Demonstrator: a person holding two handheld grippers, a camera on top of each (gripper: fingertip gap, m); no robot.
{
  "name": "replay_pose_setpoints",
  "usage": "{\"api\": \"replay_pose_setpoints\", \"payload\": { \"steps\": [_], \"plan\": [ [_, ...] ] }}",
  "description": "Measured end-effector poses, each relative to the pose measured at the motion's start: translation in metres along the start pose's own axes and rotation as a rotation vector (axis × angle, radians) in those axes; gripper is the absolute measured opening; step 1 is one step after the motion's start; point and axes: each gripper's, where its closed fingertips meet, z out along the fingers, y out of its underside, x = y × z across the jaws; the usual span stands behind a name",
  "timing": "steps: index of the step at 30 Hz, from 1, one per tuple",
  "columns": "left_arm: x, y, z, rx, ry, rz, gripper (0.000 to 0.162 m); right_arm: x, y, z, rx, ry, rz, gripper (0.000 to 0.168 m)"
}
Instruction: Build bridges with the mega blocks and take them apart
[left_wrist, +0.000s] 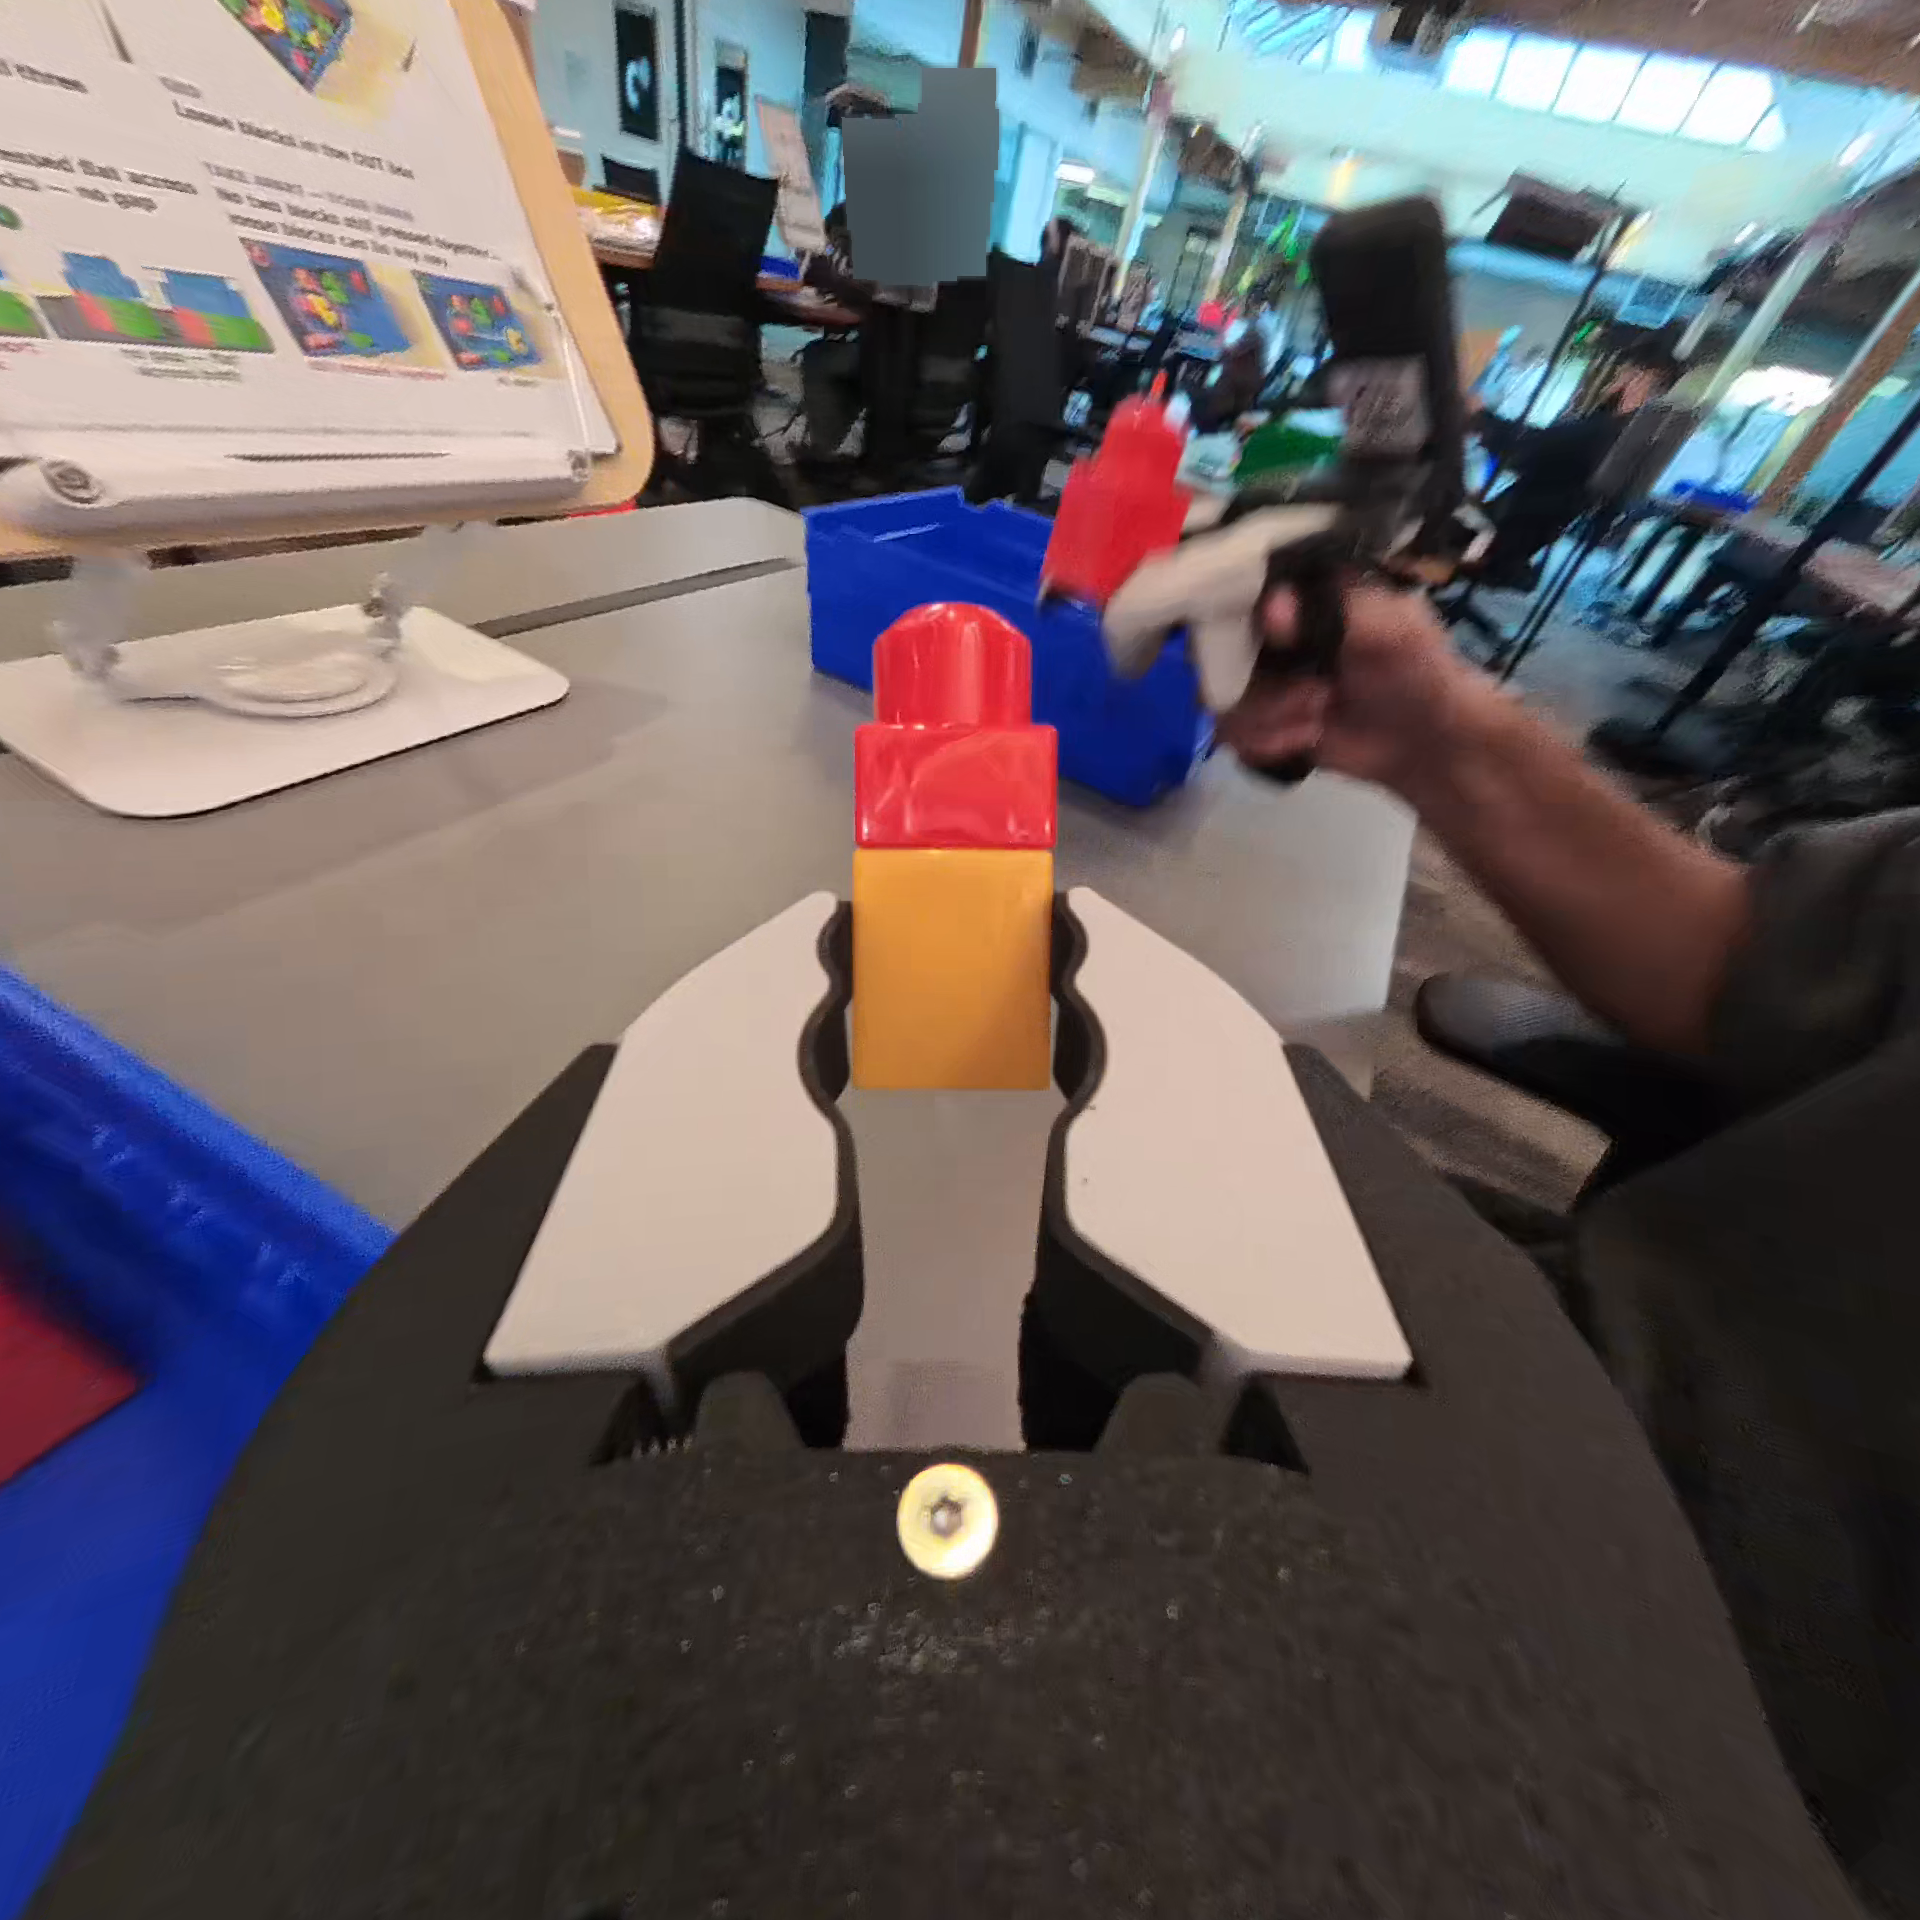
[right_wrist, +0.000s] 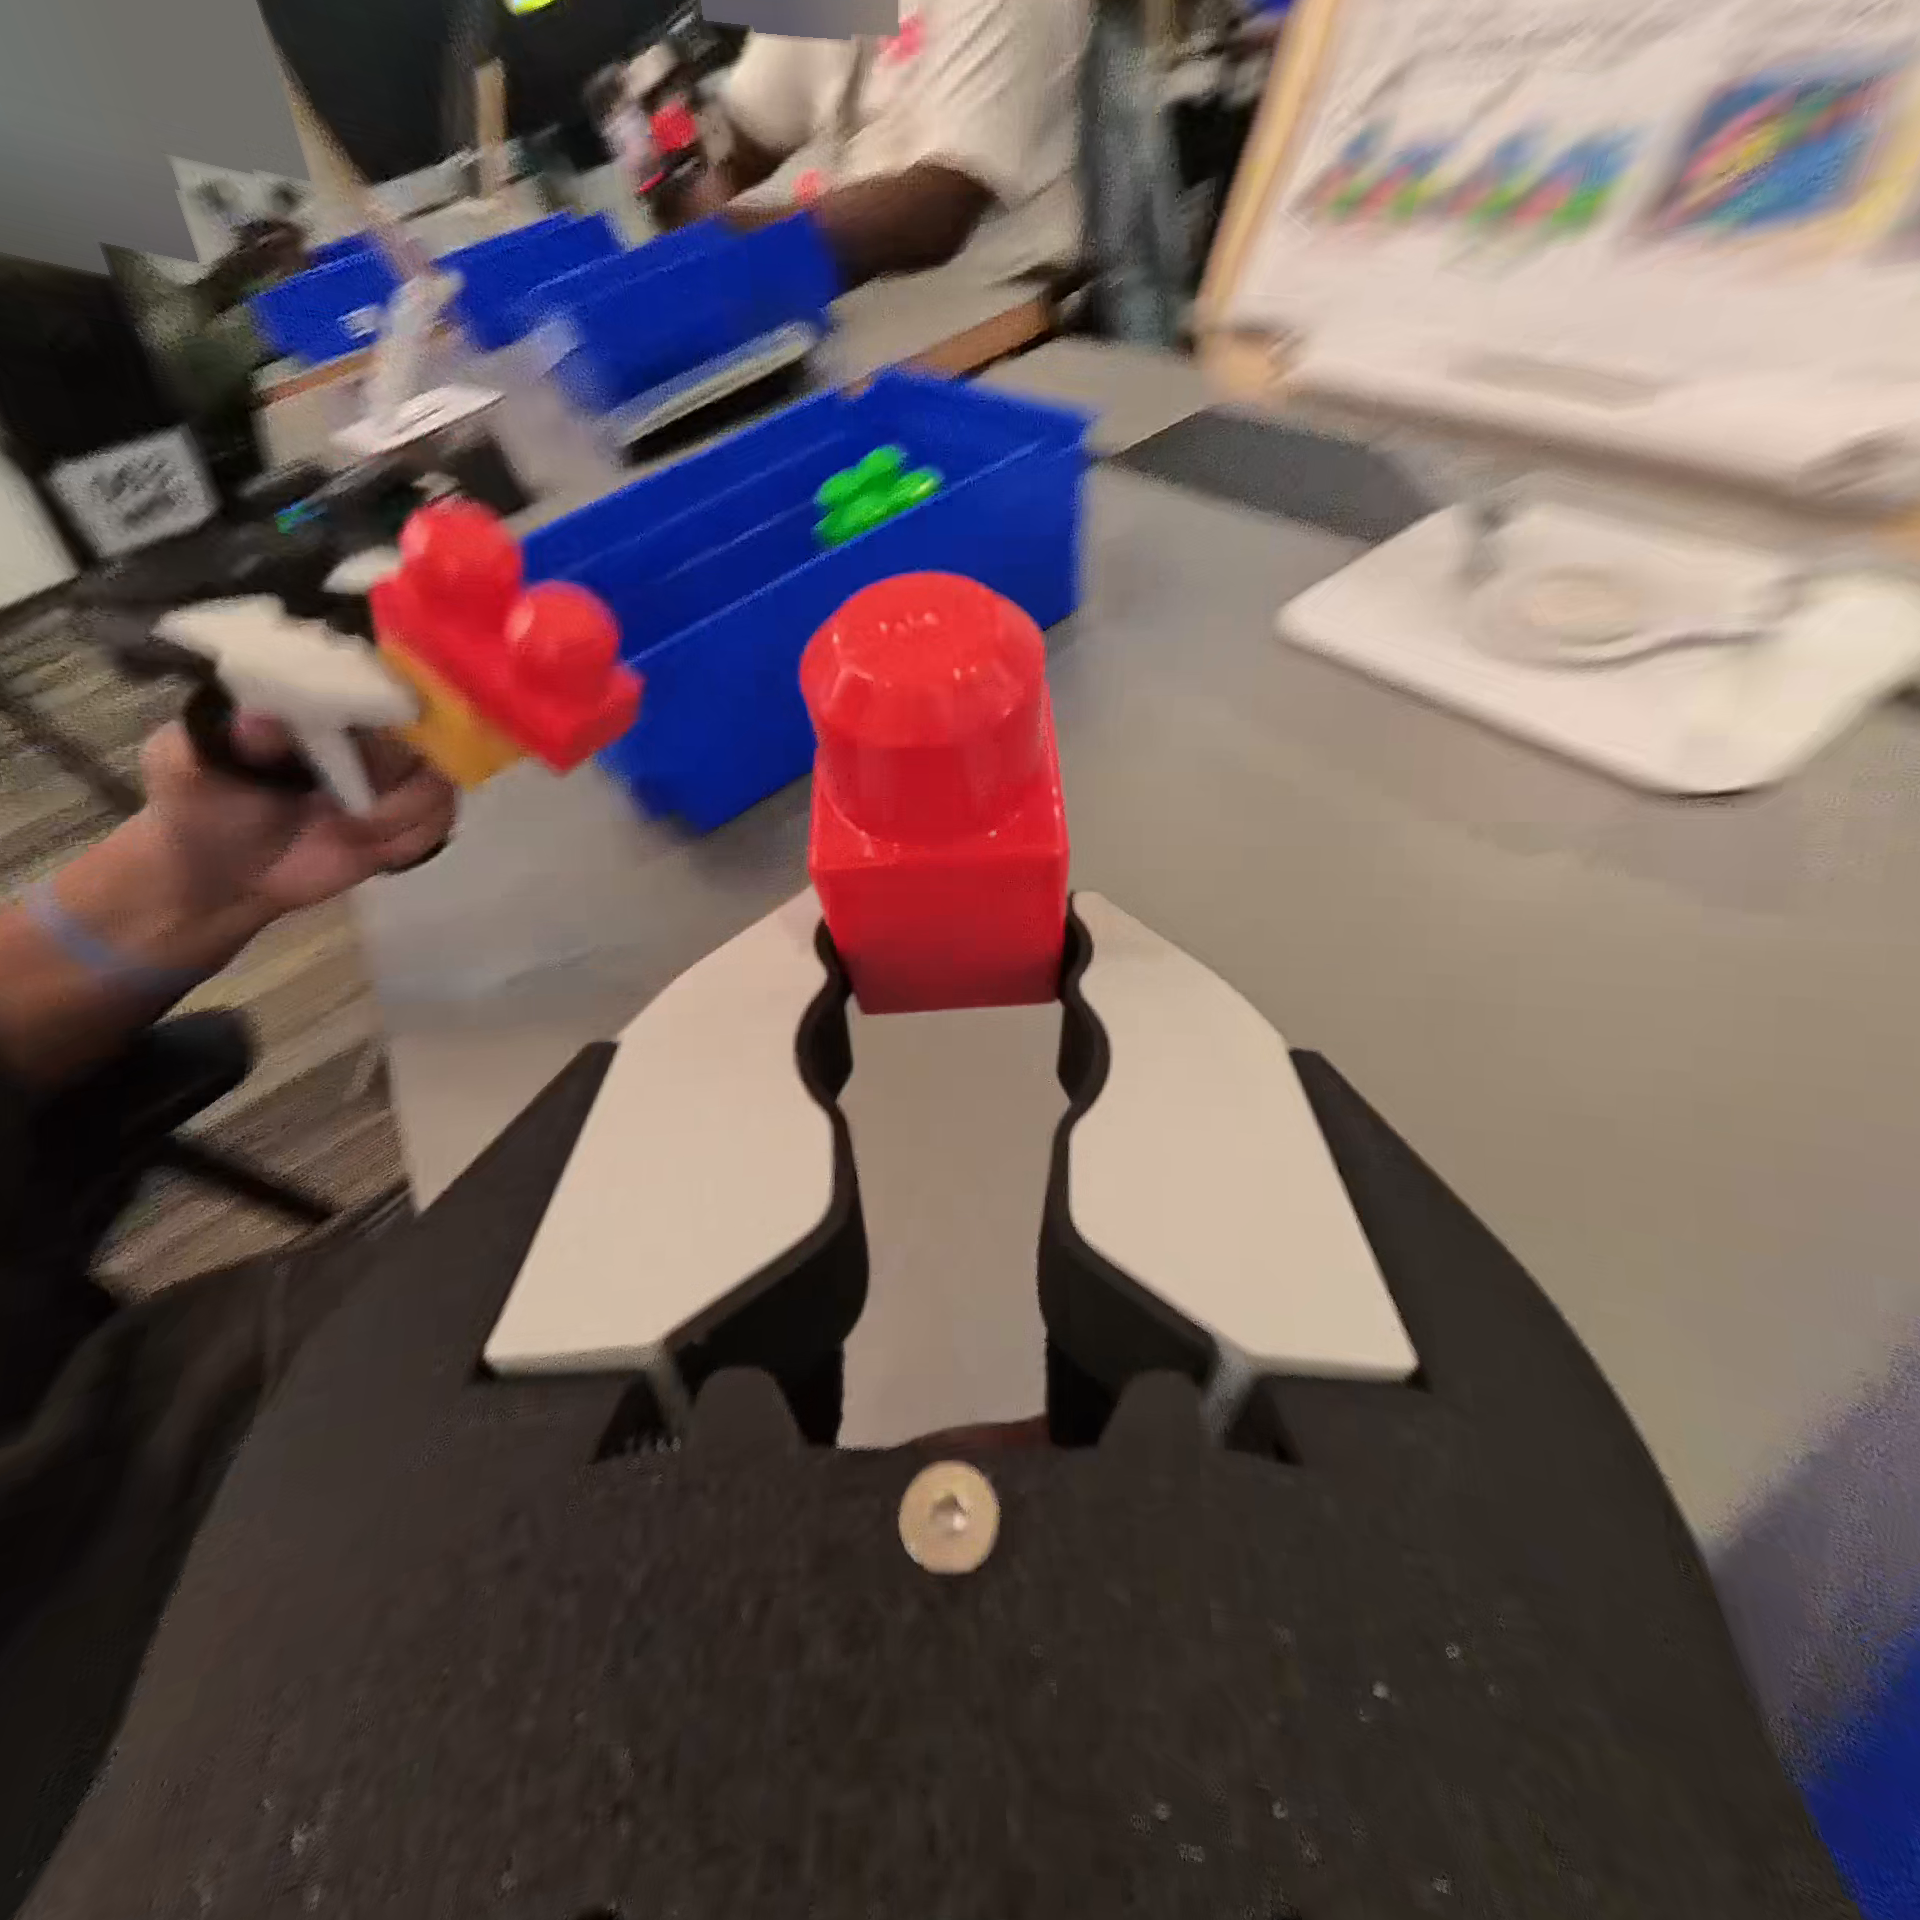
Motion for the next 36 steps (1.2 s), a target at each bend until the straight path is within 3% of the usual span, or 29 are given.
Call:
{"api": "replay_pose_setpoints", "payload": {
  "steps": [4, 8, 13, 18, 23, 26, 29, 31, 33, 36],
  "plan": [
    [0.006, 0.012, -0.002, -0.048, -0.001, 0.011, 0.036, 0.069, -0.048, -0.090, 0.017, 0.416, -0.072, 0.037],
    [0.017, 0.016, 0.008, -0.053, 0.075, -0.035, 0.036, 0.164, -0.034, -0.152, -0.179, 0.673, 0.037, 0.037],
    [0.029, 0.018, 0.015, -0.066, 0.136, -0.044, 0.035, 0.260, 0.041, -0.155, -0.627, 0.692, 0.231, 0.037],
    [0.030, 0.023, 0.026, -0.098, 0.145, -0.047, 0.035, 0.293, 0.091, -0.156, -1.048, 0.686, 0.240, 0.038],
    [0.033, 0.024, 0.026, -0.102, 0.164, -0.054, 0.035, 0.305, 0.110, -0.148, -1.146, 0.665, 0.270, 0.038],
    [0.034, 0.025, 0.024, -0.103, 0.171, -0.055, 0.035, 0.305, 0.098, -0.145, -1.049, 0.663, 0.264, 0.044],
    [0.032, 0.025, 0.021, -0.096, 0.172, -0.064, 0.035, 0.277, 0.054, -0.148, -0.803, 0.700, 0.177, 0.047],
    [0.030, 0.024, 0.020, -0.086, 0.174, -0.079, 0.035, 0.219, 0.010, -0.131, -0.503, 0.616, 0.066, 0.047],
    [0.029, 0.022, 0.020, -0.078, 0.188, -0.094, 0.035, 0.123, -0.023, -0.099, -0.183, 0.343, -0.003, 0.041],
    [0.028, 0.020, 0.023, -0.067, 0.223, -0.128, 0.035, -0.025, -0.017, -0.053, 0.049, -0.176, 0.014, 0.041]
  ]
}}
